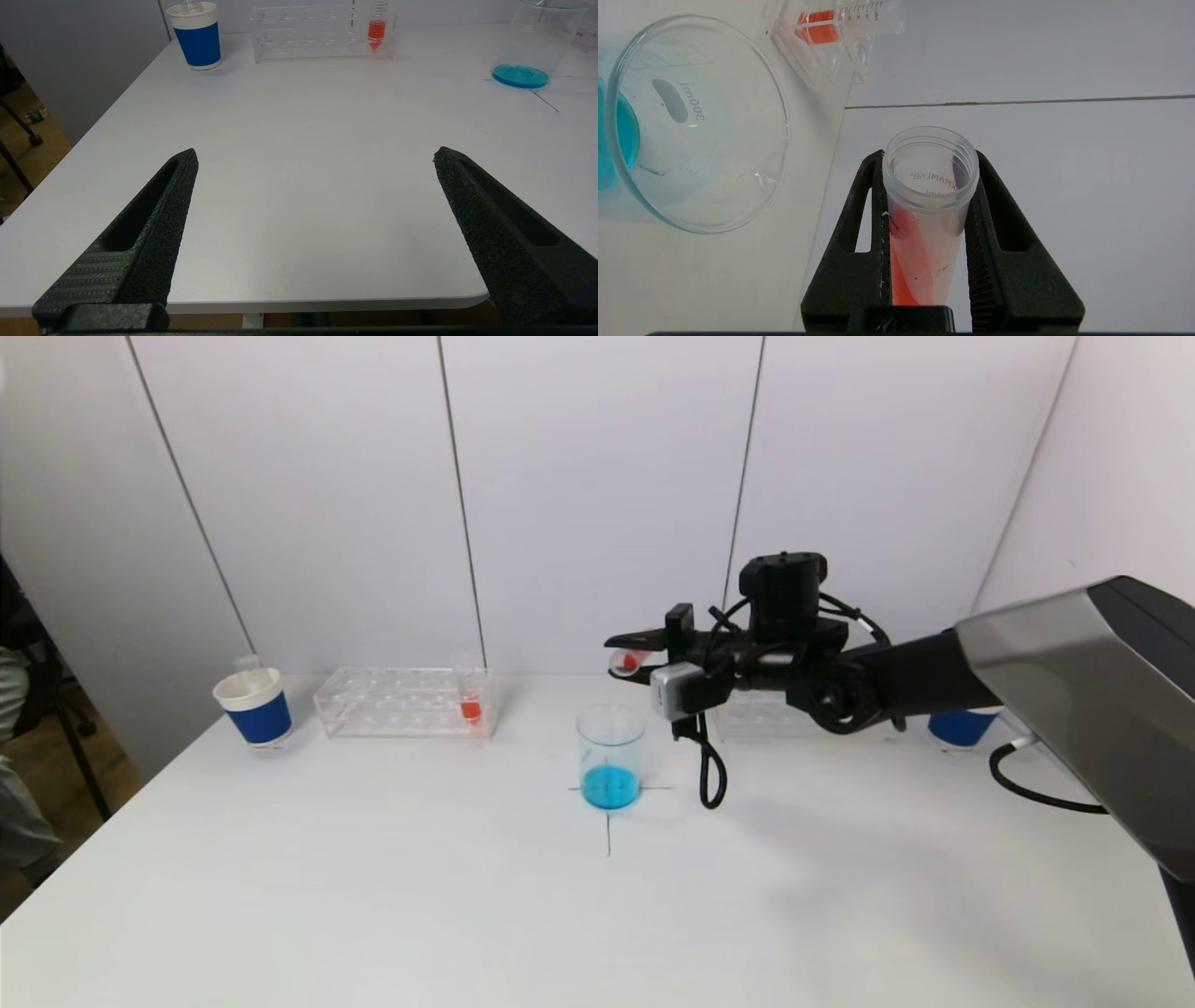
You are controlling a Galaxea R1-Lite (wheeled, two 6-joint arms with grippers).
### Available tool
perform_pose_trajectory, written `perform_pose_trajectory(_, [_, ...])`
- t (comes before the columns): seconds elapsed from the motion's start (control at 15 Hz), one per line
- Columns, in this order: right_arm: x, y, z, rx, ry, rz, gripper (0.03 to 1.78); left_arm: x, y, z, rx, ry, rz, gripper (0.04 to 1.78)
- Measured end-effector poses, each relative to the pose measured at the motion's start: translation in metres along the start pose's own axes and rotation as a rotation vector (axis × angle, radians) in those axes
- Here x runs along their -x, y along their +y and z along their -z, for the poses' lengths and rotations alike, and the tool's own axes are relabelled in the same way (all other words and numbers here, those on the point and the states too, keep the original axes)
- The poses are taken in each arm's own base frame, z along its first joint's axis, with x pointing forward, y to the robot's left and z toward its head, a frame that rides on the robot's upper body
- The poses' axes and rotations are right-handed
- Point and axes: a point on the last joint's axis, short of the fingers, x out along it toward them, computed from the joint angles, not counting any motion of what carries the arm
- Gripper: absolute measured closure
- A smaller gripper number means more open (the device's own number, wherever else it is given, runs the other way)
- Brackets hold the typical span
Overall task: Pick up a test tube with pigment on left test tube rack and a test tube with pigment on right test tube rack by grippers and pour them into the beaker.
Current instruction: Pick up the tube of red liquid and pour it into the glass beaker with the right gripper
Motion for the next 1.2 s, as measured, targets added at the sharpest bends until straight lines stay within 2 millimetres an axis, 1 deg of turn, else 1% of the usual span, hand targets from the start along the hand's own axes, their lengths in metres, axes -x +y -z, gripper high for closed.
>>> perform_pose_trajectory(0.53, [0.0017,0.0046,0.0046,0.084,0.022,-0.035,1.30,0.0000,0.0000,0.0000,0.000,0.000,0.000,0.06])
perform_pose_trajectory(1.2, [0.0032,0.0001,0.0040,0.146,0.036,-0.083,1.30,0.0000,0.0000,0.0000,0.000,0.000,0.000,0.06])
